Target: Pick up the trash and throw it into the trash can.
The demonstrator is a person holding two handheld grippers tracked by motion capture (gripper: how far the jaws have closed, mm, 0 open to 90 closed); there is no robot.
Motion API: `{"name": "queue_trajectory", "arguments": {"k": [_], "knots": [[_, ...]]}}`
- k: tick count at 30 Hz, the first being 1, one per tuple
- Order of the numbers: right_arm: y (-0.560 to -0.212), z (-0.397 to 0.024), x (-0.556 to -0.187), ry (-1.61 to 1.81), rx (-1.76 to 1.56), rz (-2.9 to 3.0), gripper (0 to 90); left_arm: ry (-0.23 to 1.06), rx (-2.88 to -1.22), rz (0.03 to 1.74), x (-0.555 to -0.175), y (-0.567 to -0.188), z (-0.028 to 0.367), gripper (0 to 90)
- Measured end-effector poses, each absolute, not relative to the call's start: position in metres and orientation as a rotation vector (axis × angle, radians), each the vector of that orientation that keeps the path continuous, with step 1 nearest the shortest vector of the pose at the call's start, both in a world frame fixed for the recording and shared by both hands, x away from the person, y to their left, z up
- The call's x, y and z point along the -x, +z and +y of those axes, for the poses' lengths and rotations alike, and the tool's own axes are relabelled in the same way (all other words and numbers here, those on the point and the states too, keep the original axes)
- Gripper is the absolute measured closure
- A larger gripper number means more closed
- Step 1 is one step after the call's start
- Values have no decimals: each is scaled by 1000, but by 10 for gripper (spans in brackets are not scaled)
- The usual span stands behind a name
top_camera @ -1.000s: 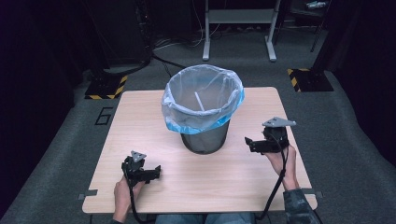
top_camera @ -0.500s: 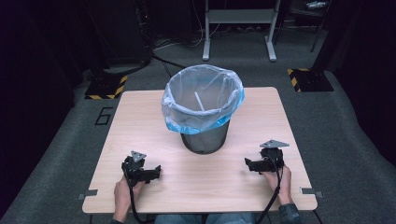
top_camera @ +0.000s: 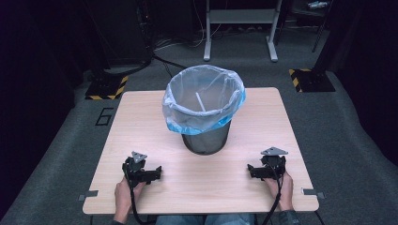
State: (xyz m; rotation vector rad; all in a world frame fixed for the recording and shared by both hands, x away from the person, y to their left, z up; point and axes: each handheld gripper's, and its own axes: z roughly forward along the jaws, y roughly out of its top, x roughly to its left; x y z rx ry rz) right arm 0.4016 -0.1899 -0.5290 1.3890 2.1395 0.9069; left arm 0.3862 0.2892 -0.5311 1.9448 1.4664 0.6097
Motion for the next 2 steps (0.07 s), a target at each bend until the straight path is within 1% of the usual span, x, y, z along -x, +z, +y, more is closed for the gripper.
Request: {"name": "queue_trajectory", "arguments": {"k": [2], "knots": [[-529,-190,-402,905,-1394,2136,15,610,-1937,1470,-386,-531,289,0]]}}
